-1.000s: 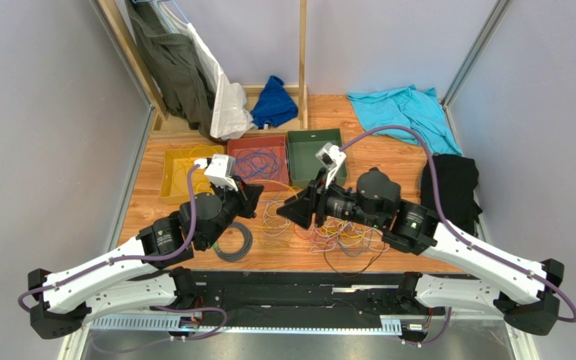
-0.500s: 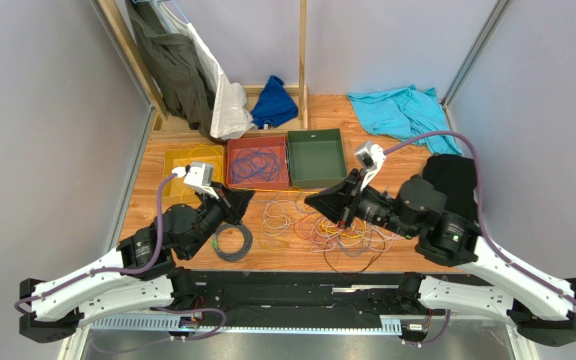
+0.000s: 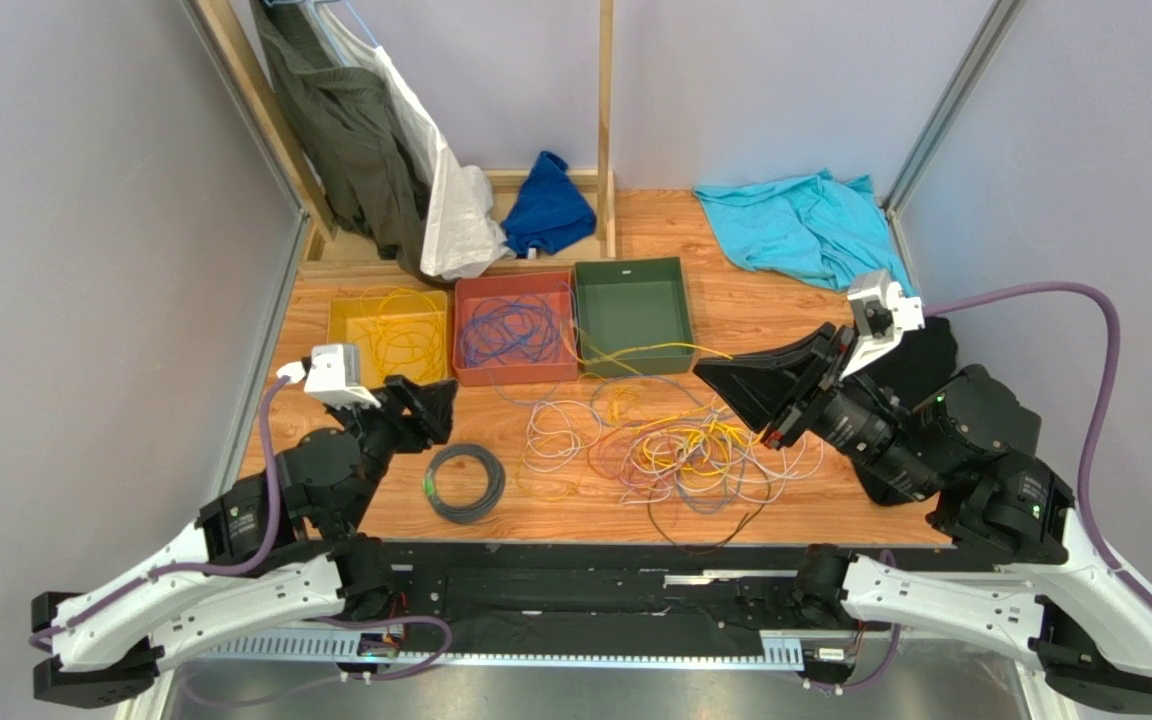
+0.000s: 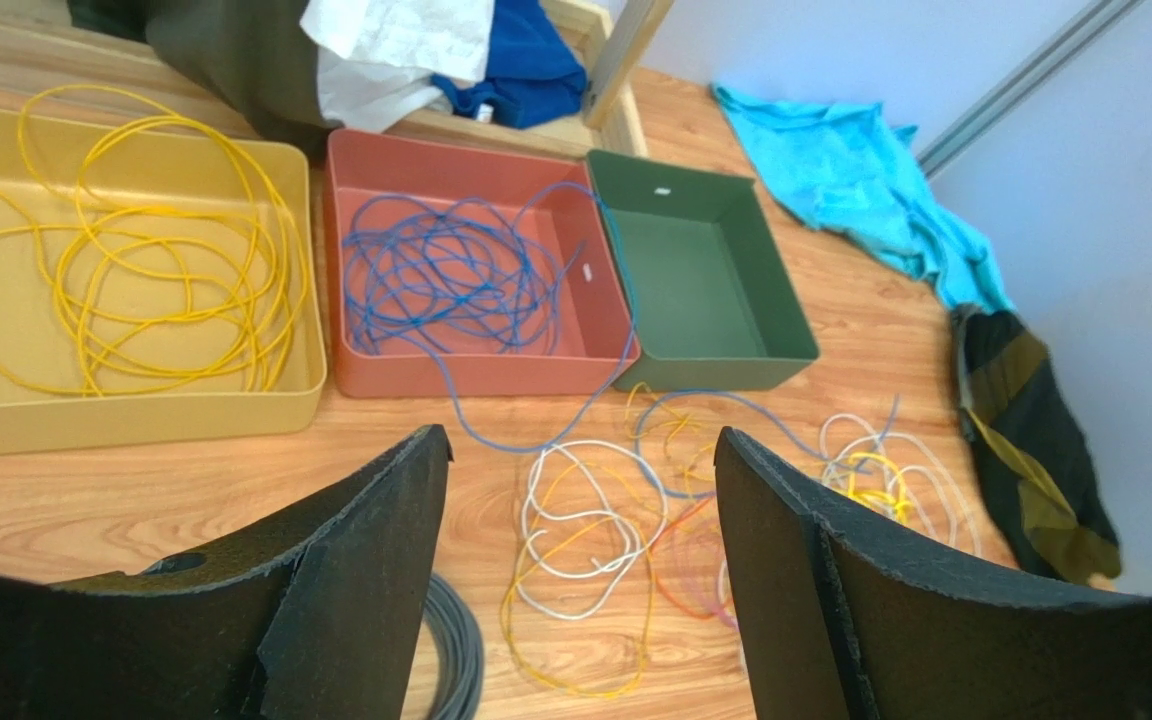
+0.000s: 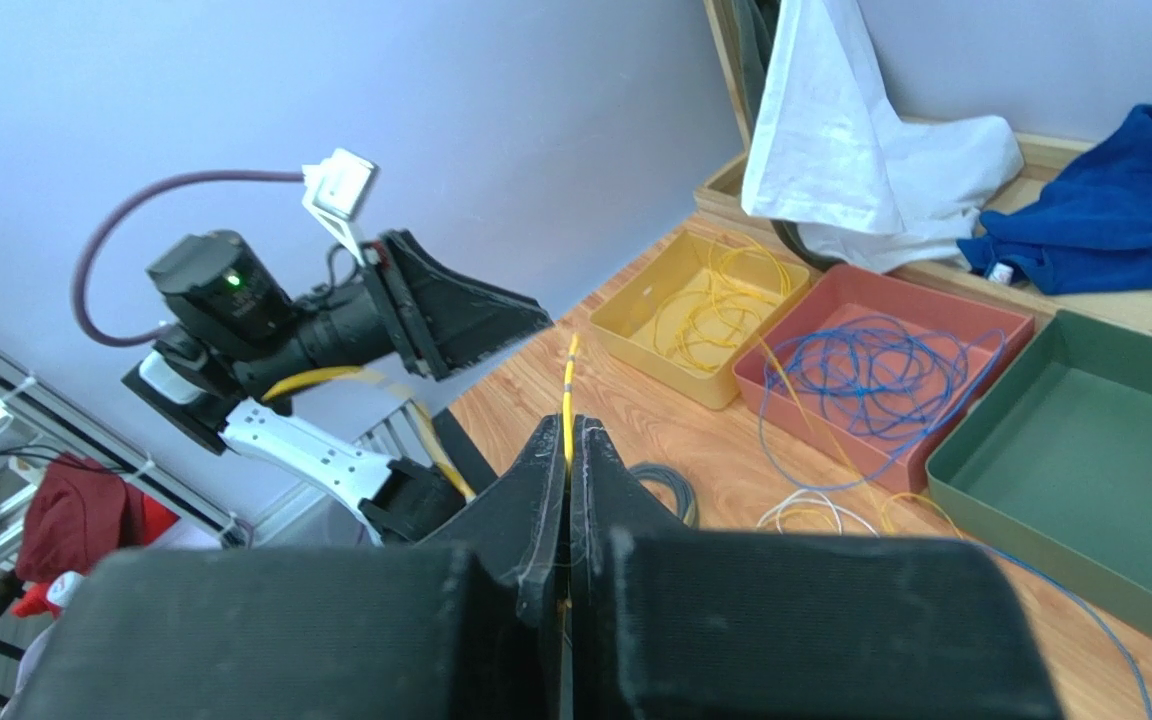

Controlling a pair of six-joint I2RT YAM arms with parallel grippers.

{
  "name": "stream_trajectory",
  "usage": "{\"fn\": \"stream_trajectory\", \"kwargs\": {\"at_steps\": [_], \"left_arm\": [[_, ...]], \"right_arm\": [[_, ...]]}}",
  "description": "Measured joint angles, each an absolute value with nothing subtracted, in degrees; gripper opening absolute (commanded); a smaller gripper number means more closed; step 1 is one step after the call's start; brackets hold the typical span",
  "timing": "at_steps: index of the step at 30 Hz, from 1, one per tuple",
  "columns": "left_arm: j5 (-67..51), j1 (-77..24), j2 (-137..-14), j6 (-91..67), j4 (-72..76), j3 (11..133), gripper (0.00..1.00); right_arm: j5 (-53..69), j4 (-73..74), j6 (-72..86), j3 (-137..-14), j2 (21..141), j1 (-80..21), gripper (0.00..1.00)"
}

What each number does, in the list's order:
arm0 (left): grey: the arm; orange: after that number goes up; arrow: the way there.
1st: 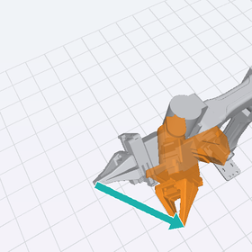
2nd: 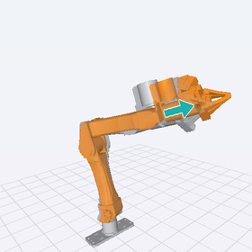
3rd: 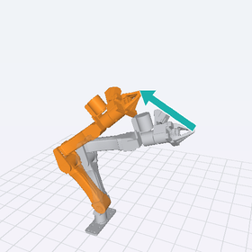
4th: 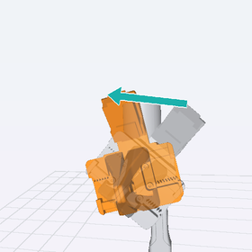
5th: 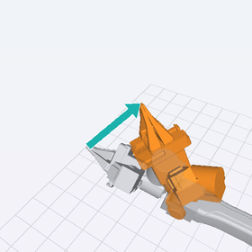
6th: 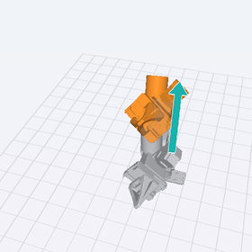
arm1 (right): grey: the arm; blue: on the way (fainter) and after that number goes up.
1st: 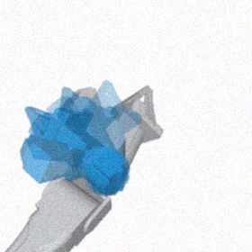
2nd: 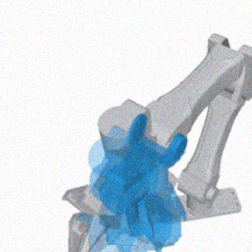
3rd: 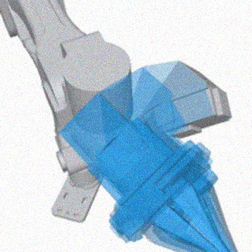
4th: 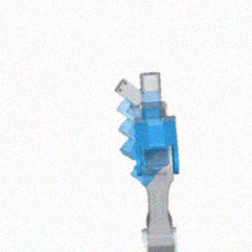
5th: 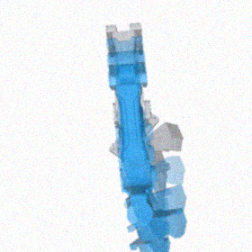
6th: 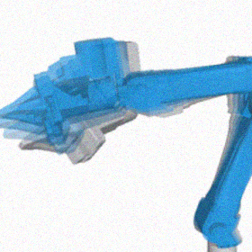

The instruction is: Untangle the cables

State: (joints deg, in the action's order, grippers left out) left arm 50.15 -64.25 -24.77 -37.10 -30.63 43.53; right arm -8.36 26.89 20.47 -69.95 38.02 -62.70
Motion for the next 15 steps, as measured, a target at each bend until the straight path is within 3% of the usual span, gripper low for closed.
{"fn": "stream_trajectory", "kwargs": {"at_steps": [6, 15], "left_arm": [[45.1, -64.2, -21.7, -31.6, -24.4, 42.9, 0.84], [19.6, -64.2, -27.8, -20.4, -9.3, 43.1, 0.94]], "right_arm": [[-8.5, 27.7, 20.4, -69.7, 39.8, -62.7, 0.0], [-7.5, 27.6, 21.0, -68.8, 42.3, -62.7, 0.0]]}}
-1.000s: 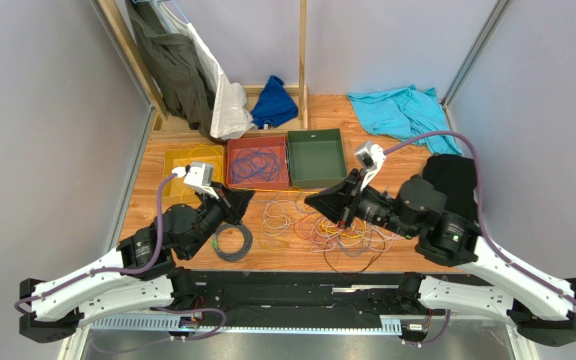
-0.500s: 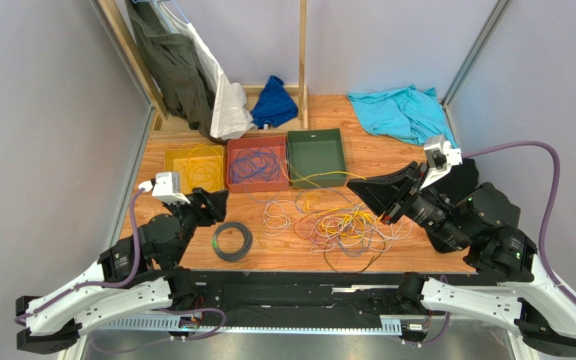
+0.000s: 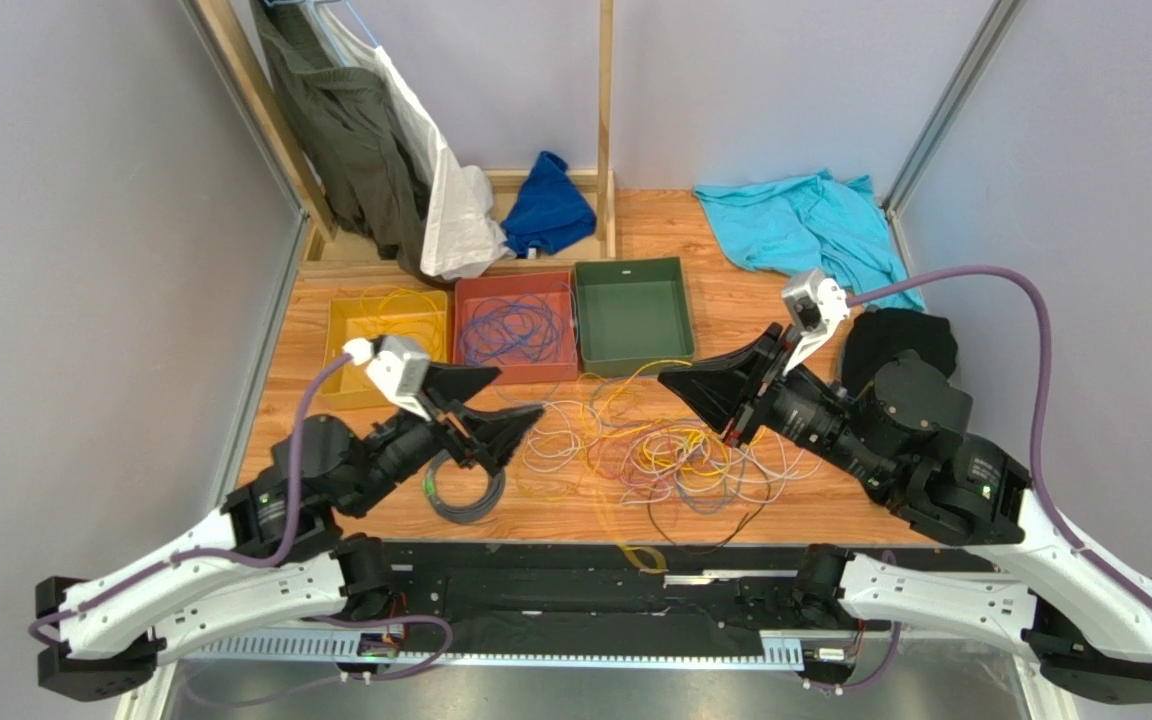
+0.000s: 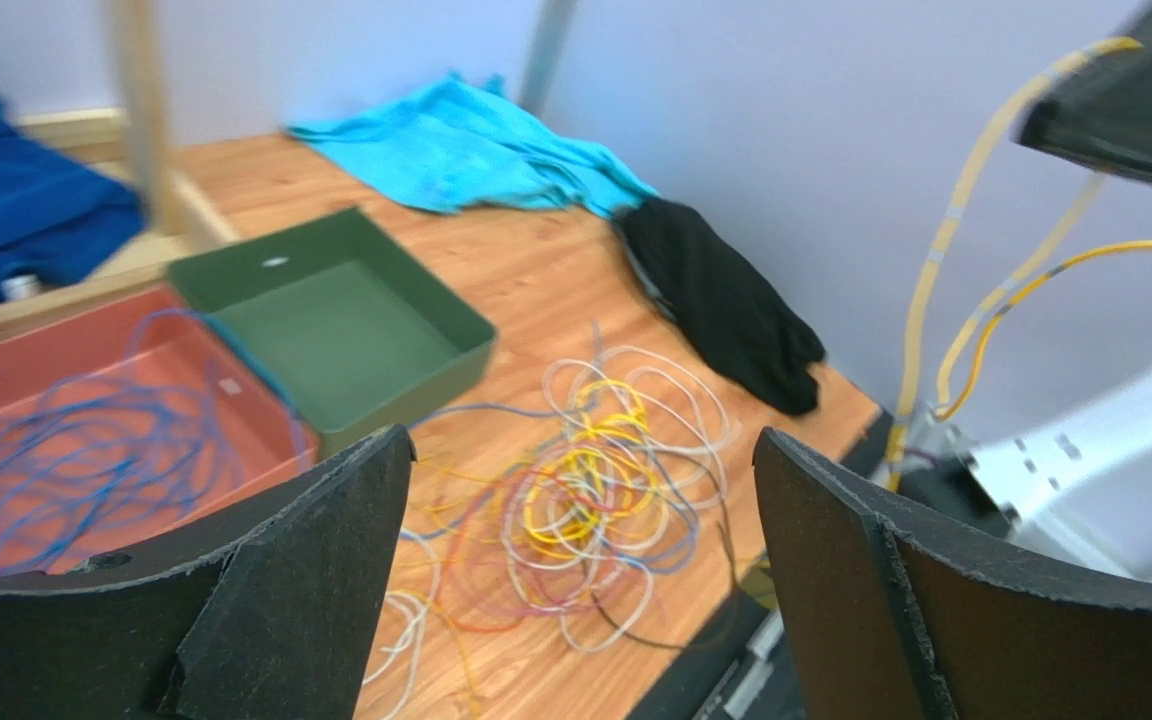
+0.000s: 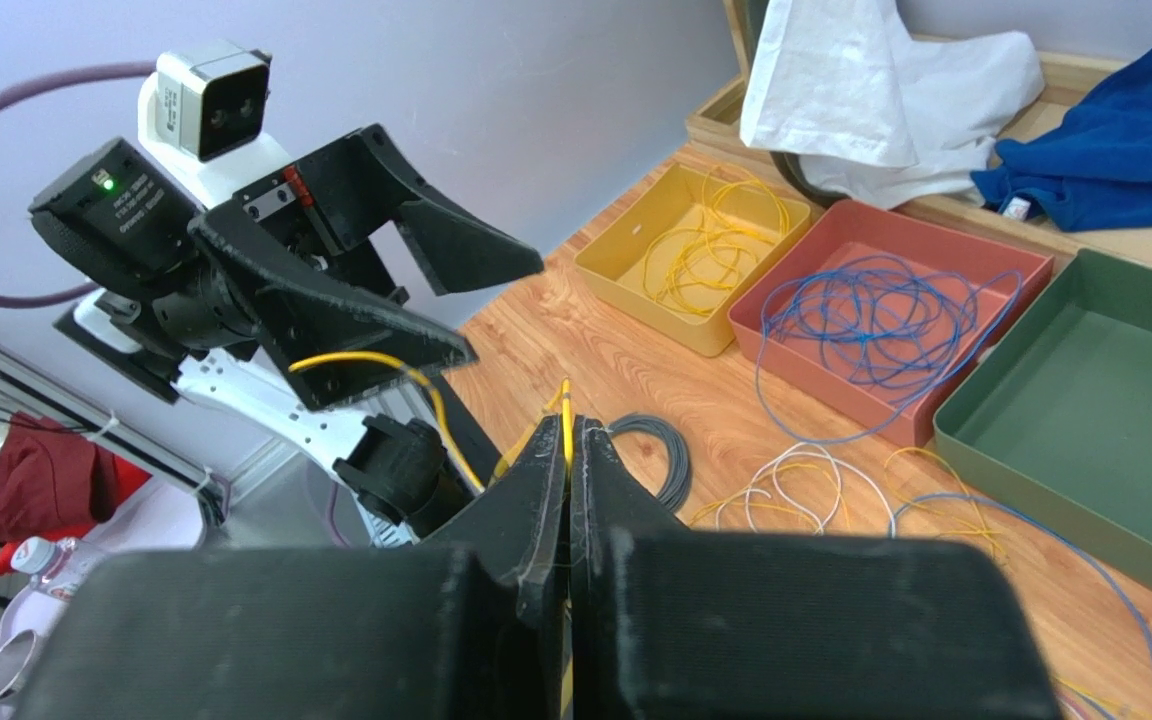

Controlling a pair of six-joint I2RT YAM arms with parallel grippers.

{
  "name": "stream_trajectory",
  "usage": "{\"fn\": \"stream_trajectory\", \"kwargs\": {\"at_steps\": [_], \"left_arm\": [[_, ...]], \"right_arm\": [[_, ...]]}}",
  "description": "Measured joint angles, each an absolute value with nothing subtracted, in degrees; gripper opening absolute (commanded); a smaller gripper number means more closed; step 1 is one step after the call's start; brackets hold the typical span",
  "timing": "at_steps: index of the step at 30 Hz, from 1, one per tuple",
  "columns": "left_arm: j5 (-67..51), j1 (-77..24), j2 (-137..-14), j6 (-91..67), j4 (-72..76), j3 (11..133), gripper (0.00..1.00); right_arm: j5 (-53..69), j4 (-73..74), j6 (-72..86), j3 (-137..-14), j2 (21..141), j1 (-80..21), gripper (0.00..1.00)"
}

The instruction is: Untangle the cables

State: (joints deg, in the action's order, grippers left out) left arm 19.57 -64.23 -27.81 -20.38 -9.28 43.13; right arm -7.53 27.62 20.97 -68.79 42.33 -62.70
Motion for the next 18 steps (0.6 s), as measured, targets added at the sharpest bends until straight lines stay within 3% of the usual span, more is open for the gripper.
{"fn": "stream_trajectory", "kwargs": {"at_steps": [7, 18], "left_arm": [[6.2, -64.5, -36.0, -16.8, 1.5, 40.5, 0.96], [-2.9, -64.5, -41.3, -15.4, 17.6, 36.3, 0.97]], "right_arm": [[-4.8, 27.6, 22.7, -68.5, 43.8, -62.7, 0.0], [0.7, 26.5, 25.6, -68.4, 45.3, -62.7, 0.0]]}}
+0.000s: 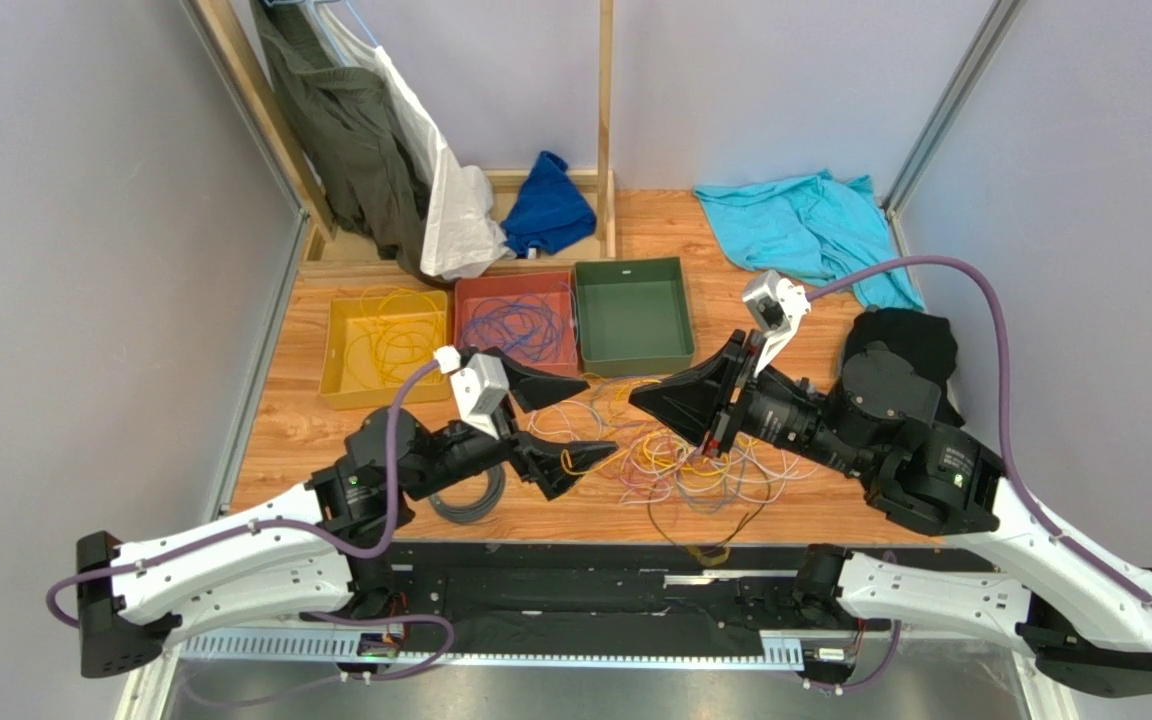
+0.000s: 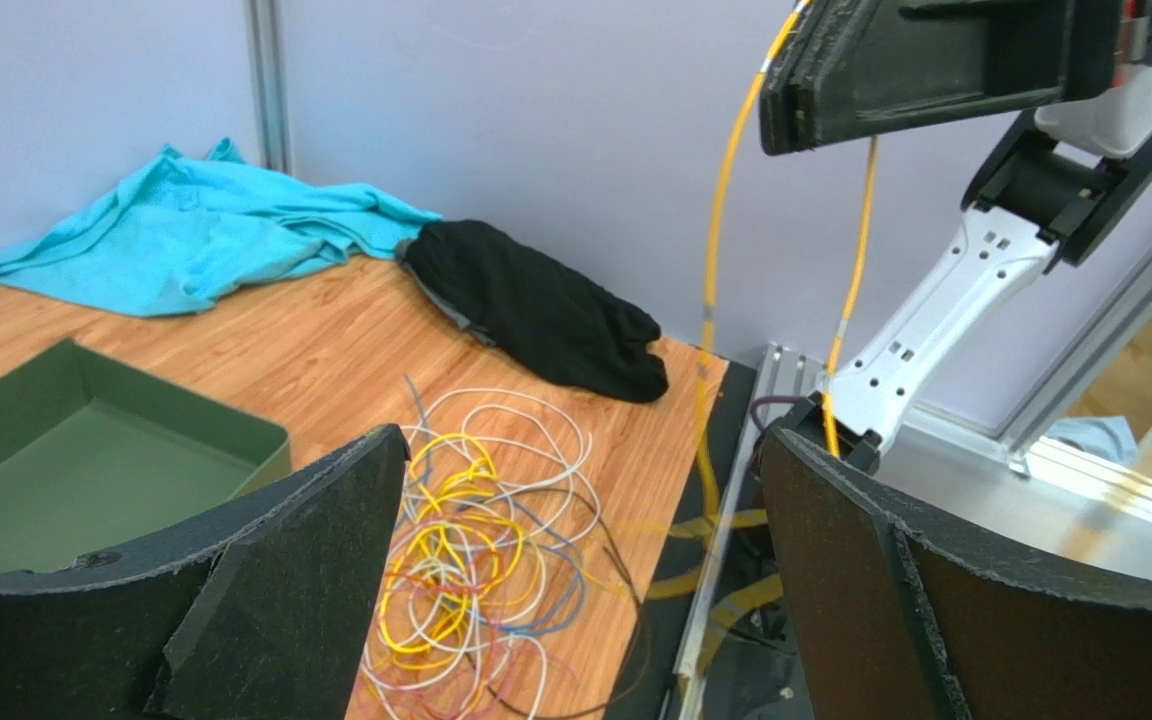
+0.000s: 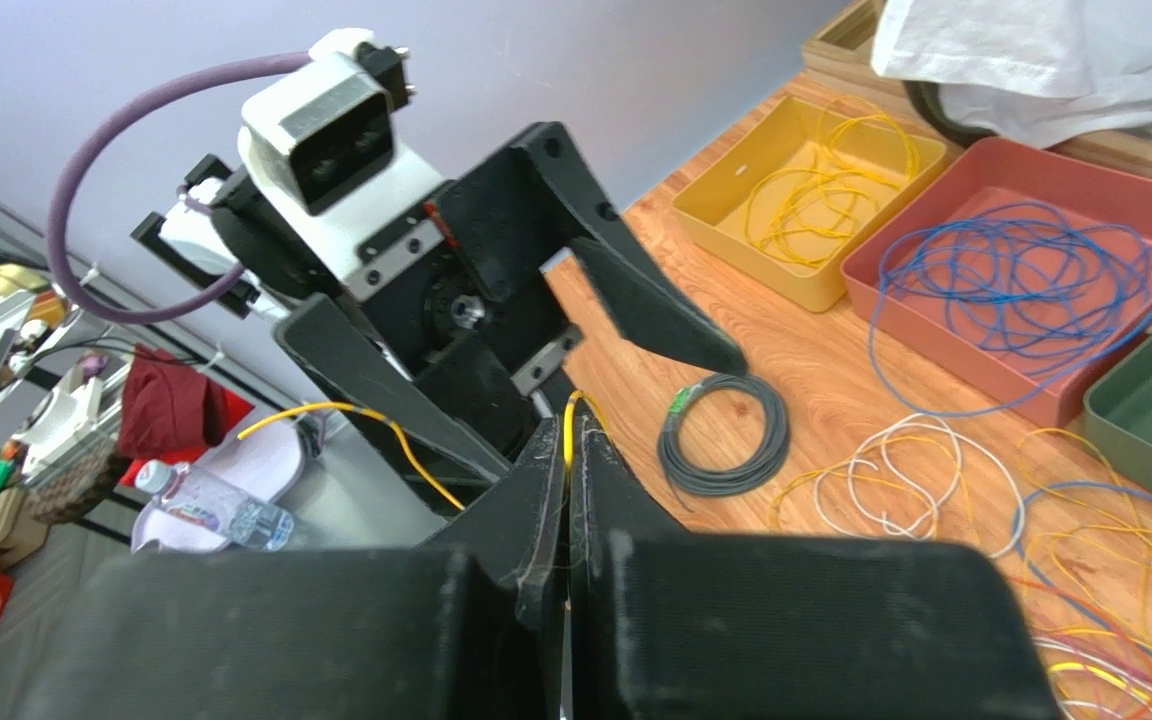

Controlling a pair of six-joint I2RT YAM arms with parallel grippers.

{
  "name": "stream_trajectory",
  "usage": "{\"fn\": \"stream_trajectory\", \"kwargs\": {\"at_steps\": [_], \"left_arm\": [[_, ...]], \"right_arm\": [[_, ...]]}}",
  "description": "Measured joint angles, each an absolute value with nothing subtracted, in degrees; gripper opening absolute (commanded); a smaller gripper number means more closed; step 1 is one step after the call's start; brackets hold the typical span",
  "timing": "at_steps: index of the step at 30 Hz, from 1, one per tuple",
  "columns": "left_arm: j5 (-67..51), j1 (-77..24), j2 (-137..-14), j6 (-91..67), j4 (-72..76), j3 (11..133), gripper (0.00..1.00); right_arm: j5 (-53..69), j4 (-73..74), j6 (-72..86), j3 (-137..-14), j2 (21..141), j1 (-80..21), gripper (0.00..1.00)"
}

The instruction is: Untangle the cables

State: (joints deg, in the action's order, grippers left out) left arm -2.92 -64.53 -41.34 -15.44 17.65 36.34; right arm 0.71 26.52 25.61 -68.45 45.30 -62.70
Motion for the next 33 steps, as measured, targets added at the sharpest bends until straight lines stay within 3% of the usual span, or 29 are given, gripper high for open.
{"fn": "stream_trajectory", "kwargs": {"at_steps": [4, 6, 9, 10, 13, 14, 15, 18, 24, 33], "left_arm": [[-3.8, -64.5, -45.5, -14.8, 20.3, 36.5, 0.95], [-4.1, -64.5, -47.2, -14.6, 21.2, 36.8, 0.86], [-5.2, -64.5, -49.7, -14.3, 22.5, 37.7, 0.16], [-5.7, -64.5, -50.5, -14.0, 22.5, 38.2, 0.0], [-6.2, -64.5, -51.6, -12.8, 20.7, 40.2, 0.0], [-5.7, -64.5, -51.5, -12.6, 19.6, 40.9, 0.0], [-4.9, -64.5, -51.1, -12.5, 18.2, 41.6, 0.0], [0.2, -64.4, -48.2, -12.6, 11.8, 43.5, 0.0], [11.4, -61.3, -42.8, -14.1, -3.8, 50.5, 0.0], [23.1, -50.1, -45.1, -18.3, -24.6, 66.2, 0.0]], "right_arm": [[2.5, 25.6, 26.6, -68.2, 46.1, -62.7, 0.0], [3.5, 25.4, 27.1, -68.2, 46.4, -62.7, 0.0], [4.3, 25.0, 27.6, -67.8, 46.5, -62.7, 0.0], [4.4, 25.0, 27.6, -67.7, 46.4, -62.7, 0.0], [4.3, 24.9, 27.6, -67.2, 46.0, -62.7, 0.02], [4.0, 24.8, 27.6, -66.8, 45.6, -62.7, 0.13], [3.7, 24.8, 27.6, -66.4, 45.2, -62.7, 0.38], [2.5, 24.7, 27.6, -64.5, 44.0, -62.7, 0.66], [-1.8, 25.0, 27.3, -60.2, 43.3, -62.7, 0.77], [-6.4, 27.2, 27.7, -54.7, 42.7, -62.7, 0.76]]}}
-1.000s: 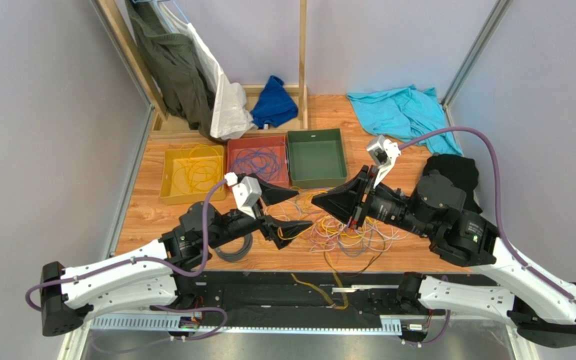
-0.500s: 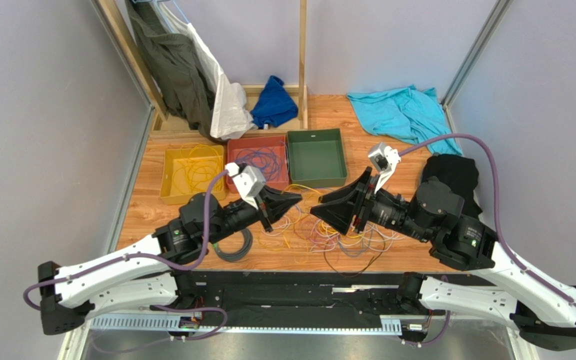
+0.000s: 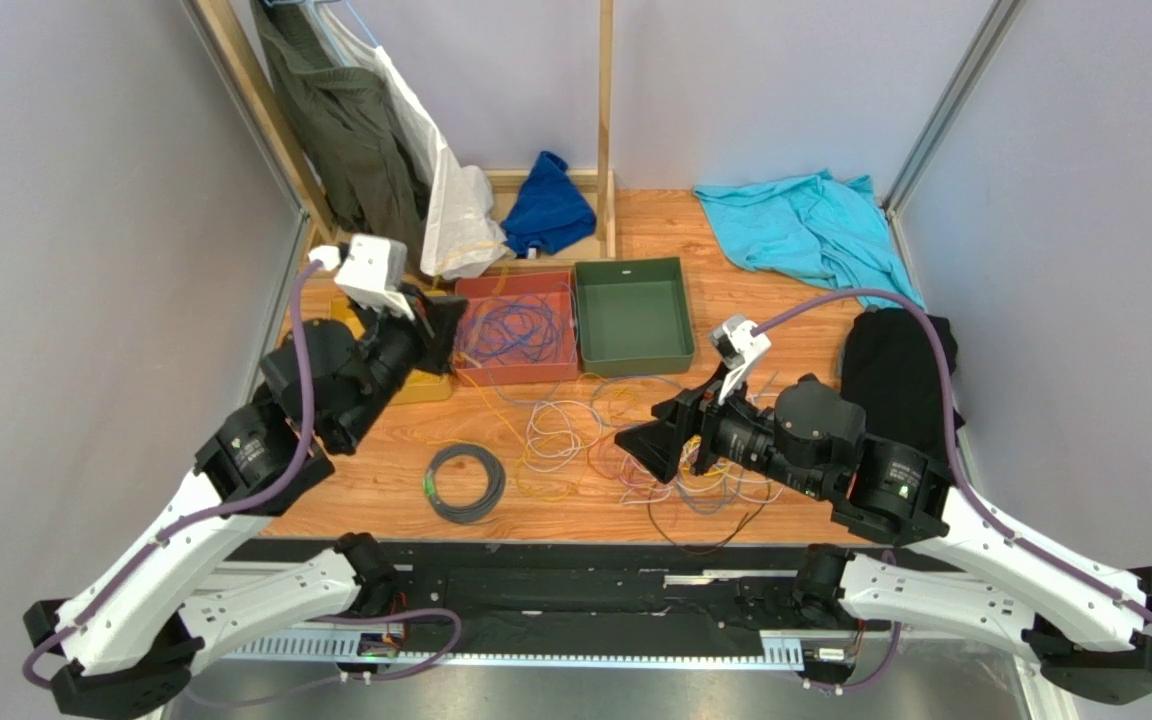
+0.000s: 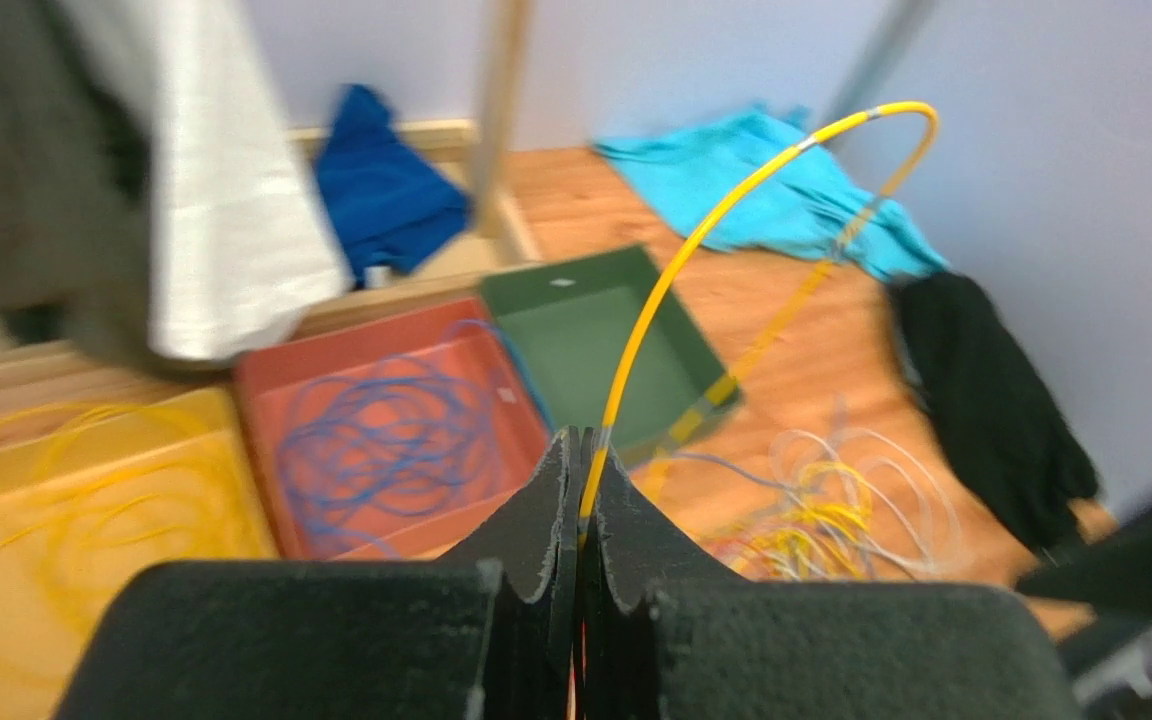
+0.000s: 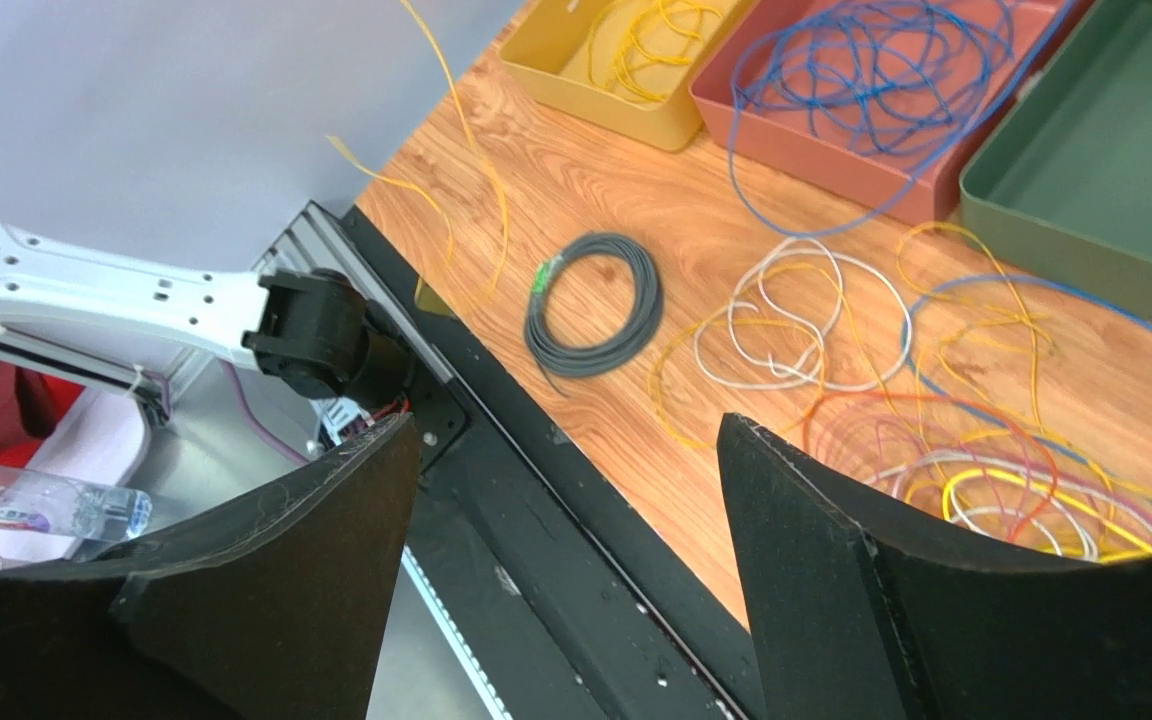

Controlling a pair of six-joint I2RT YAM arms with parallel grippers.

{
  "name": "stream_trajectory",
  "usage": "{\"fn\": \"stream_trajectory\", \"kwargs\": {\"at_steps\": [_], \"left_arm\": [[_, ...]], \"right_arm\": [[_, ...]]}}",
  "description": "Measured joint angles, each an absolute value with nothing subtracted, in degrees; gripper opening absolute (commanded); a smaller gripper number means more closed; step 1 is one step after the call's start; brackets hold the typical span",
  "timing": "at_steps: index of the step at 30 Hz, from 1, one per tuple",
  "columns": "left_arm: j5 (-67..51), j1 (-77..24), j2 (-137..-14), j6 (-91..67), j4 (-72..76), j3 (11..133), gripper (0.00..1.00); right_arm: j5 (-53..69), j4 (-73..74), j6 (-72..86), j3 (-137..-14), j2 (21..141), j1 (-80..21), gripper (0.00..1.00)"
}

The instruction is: Untangle the cables

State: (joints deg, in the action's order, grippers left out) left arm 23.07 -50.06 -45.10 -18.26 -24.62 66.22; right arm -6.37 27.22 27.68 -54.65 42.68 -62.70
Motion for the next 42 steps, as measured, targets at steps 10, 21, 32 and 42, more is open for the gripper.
{"fn": "stream_trajectory", "kwargs": {"at_steps": [10, 21, 32, 42], "left_arm": [[27.7, -29.5, -52.6, -18.8, -32.8, 71.6, 0.0], [22.9, -11.8, -64.8, -19.1, -28.0, 67.8, 0.0], [20.2, -2.7, -77.2, -16.2, -21.8, 71.7, 0.0], [20.0, 3.7, -77.6, -13.5, -12.6, 61.5, 0.0]], "right_arm": [[-7.6, 27.7, 30.1, -43.7, 31.3, -62.7, 0.68], [-7.2, 27.9, 33.3, -36.6, 25.3, -62.7, 0.65], [-7.7, 27.2, 33.1, -34.7, 25.3, -62.7, 0.65], [-9.0, 27.1, 32.0, -34.2, 24.8, -62.7, 0.64]]}}
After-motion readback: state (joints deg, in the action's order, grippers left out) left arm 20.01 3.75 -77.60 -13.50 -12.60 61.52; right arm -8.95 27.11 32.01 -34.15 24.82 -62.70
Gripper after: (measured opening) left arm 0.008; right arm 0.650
